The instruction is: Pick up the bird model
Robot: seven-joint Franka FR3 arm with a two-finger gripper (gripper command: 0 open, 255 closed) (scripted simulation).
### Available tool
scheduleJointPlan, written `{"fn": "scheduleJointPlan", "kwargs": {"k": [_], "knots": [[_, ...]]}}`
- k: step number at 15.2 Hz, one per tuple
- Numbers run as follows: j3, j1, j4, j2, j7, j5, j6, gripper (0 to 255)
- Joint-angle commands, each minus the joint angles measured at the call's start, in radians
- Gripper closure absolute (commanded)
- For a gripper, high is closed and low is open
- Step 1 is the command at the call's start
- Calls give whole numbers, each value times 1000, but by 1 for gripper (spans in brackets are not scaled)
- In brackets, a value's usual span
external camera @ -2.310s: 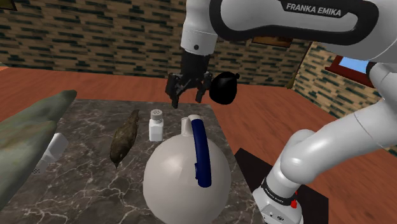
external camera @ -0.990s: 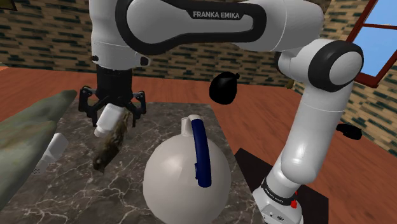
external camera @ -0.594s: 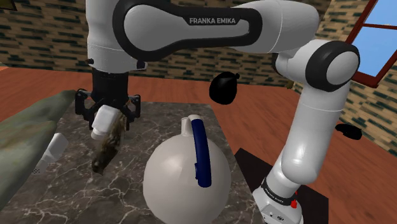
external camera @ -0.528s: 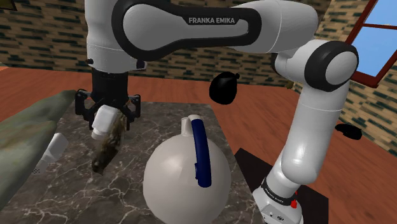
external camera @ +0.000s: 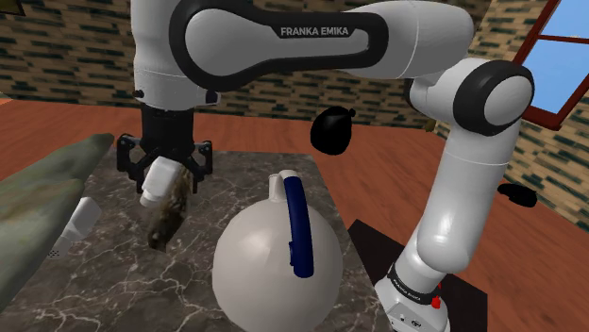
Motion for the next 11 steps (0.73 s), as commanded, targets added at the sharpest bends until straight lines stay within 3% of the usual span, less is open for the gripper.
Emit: {"fn": "scheduleJointPlan", "kwargs": {"k": [1, 11], "knots": [[0, -6, 4, -8, -9, 11, -131, 255], [5, 15, 171, 21, 17, -9, -273, 255]]}}
